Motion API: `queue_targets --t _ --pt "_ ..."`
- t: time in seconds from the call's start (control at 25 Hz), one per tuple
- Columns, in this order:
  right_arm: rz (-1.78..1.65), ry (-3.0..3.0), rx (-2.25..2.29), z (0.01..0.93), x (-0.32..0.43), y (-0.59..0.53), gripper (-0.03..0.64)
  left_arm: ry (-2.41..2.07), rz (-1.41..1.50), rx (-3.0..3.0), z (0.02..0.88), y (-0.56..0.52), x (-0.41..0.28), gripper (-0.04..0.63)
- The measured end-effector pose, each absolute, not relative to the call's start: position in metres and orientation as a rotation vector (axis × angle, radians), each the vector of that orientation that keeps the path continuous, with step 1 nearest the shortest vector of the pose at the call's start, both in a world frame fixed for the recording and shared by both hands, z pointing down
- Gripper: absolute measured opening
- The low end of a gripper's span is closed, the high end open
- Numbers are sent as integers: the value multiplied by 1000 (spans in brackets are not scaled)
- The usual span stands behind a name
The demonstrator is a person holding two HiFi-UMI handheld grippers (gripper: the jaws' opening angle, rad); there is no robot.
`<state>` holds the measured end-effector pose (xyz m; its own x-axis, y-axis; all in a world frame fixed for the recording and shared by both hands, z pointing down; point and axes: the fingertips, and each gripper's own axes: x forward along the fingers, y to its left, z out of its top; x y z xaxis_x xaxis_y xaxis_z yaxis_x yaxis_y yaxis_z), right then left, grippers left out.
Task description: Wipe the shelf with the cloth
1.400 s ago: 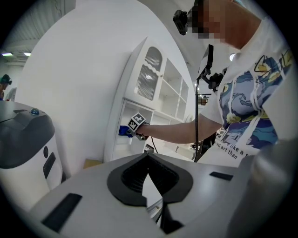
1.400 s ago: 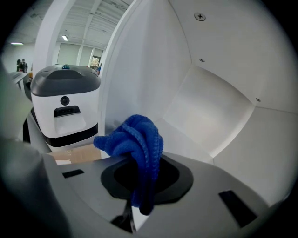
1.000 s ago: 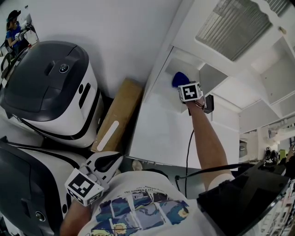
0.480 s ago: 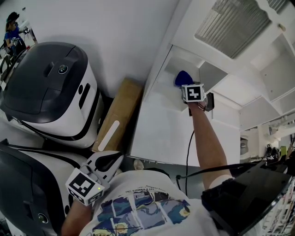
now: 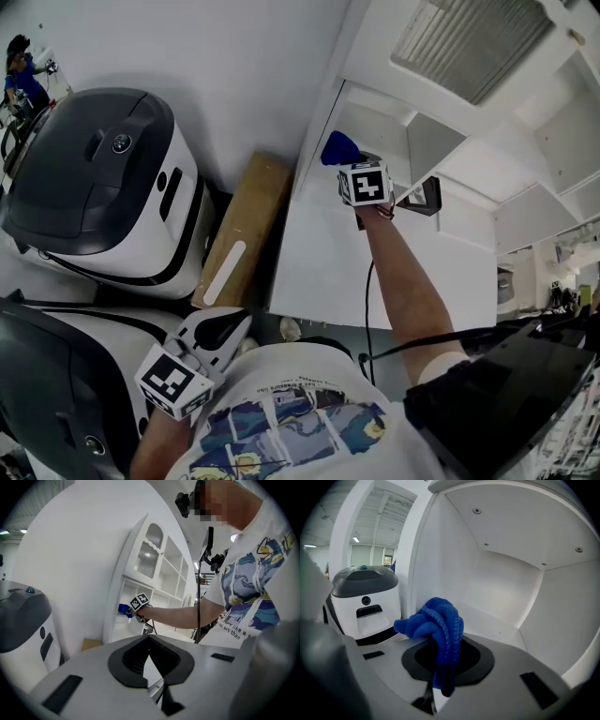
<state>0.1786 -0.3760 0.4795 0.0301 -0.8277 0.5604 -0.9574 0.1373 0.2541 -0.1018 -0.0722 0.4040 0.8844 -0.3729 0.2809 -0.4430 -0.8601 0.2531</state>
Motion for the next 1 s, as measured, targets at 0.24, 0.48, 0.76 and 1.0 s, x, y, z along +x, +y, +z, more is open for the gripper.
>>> queue_targets --t 0.24,0.48,0.76,1.0 --pt "283 -1810 1744 482 208 -367 66 -574 355 2747 404 -78 -86 11" --pt "283 -1763 1802 483 251 -348 66 -496 383 2777 403 -84 -59 11" --pt "292 -1714 1875 482 299 -325 66 -419 421 2798 403 -89 -25 11" --pt "260 -1753 1861 480 302 -313 66 -374 454 2814 402 -91 5 12"
